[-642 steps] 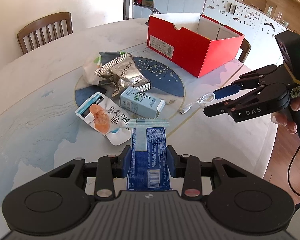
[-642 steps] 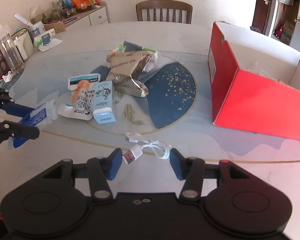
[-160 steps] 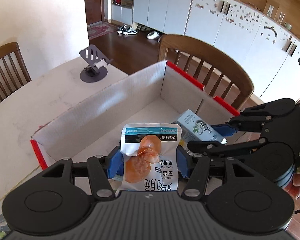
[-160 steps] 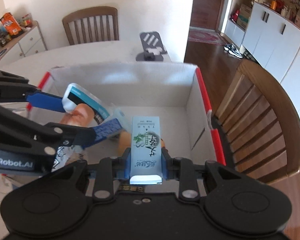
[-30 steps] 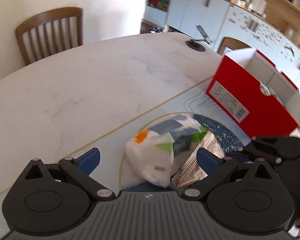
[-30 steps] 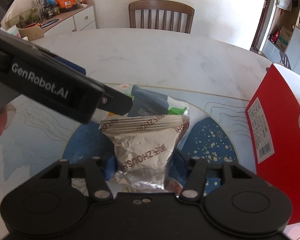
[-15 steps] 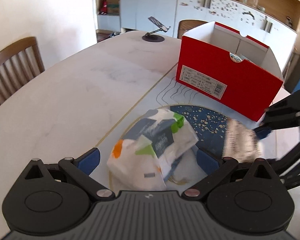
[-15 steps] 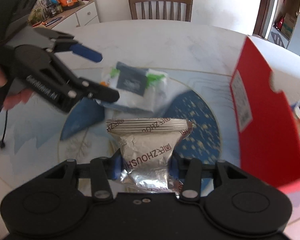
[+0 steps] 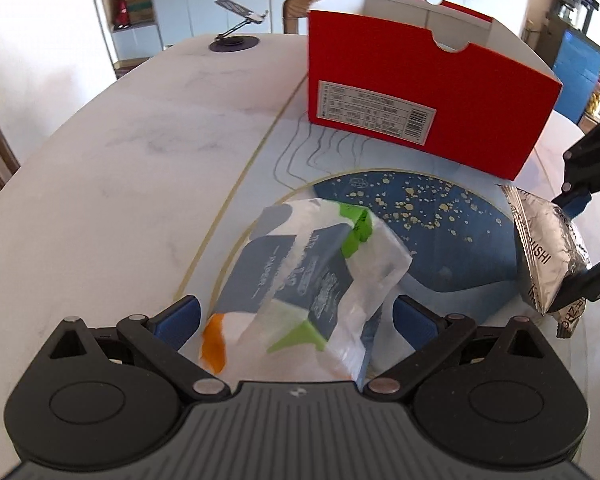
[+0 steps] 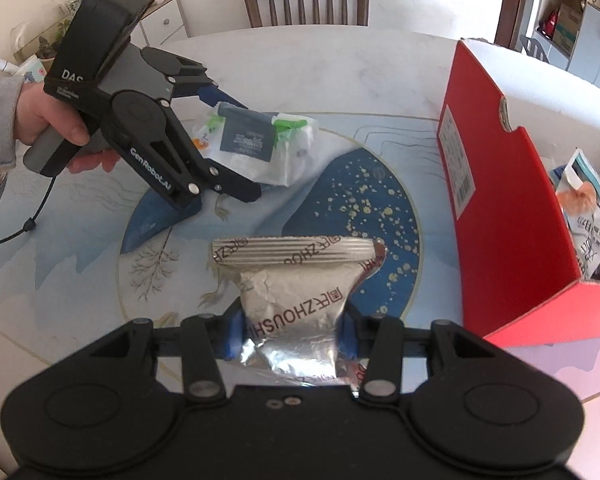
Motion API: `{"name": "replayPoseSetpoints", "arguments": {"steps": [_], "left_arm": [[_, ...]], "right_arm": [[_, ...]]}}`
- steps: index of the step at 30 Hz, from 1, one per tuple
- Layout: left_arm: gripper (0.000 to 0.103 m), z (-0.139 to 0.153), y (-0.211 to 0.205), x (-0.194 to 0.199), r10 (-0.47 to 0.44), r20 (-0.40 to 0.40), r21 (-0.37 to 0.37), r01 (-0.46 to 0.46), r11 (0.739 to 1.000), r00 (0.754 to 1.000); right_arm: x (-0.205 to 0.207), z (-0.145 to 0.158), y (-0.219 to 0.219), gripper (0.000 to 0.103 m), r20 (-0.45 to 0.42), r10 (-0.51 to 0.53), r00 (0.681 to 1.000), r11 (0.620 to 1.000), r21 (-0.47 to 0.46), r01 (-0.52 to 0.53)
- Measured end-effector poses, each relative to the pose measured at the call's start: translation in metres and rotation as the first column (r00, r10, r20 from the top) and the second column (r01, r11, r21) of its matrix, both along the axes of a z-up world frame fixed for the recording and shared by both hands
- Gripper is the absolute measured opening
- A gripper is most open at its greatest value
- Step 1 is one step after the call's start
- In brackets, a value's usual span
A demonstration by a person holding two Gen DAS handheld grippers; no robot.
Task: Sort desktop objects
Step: 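Grasp the silver foil bag with the right gripper while the left gripper grasps the white-green wipes bag, then lift and carry the foil bag and wipes bag over the red shoebox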
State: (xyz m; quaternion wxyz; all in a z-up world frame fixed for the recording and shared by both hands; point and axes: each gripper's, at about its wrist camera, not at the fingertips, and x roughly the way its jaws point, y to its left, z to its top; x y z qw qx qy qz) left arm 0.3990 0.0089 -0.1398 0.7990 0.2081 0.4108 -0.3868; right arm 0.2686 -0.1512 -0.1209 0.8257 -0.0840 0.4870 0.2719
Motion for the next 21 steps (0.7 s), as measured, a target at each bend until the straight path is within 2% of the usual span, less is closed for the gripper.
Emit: {"name": "replayPoseSetpoints", "arguments": {"steps": [3, 6, 9, 11, 14, 21], "left_arm": [[0.102, -0.001, -0.006, -0.003, -0.023, 0.019, 0.003, 0.023, 1.000, 1.000], [0.096, -0.001, -0.010, -0.005, -0.018, 0.033, 0.008, 0.018, 1.000, 0.999], [0.089, 0.000, -0.011, -0.005, 0.005, 0.032, 0.010, -0.006, 1.000, 0.999], [0.078, 0.002, -0.010, -0.005, 0.025, 0.028, 0.002, -0.025, 1.000, 0.999], [0.070, 0.005, -0.010, -0.009, 0.052, 0.034, 0.013, -0.053, 0.999, 0.998], [0.061, 0.010, -0.010, -0.026, 0.146, 0.010, 0.038, -0.146, 0.989, 0.989]], "right_arm": [[-0.001, 0.000, -0.001, 0.045, -0.004, -0.005, 1.000, 1.000, -0.001, 0.005], [-0.001, -0.001, -0.002, 0.045, -0.005, -0.005, 1.000, 1.000, -0.003, 0.005], [-0.001, -0.001, -0.003, 0.045, -0.006, -0.008, 1.000, 1.000, 0.001, 0.008], [-0.002, 0.000, -0.004, 0.045, -0.005, -0.010, 1.000, 1.000, 0.003, 0.010], [-0.003, 0.002, -0.006, 0.045, 0.000, -0.013, 1.000, 1.000, 0.011, 0.013], [-0.007, 0.012, -0.016, 0.045, 0.002, -0.031, 1.000, 0.999, 0.025, 0.031]]}}
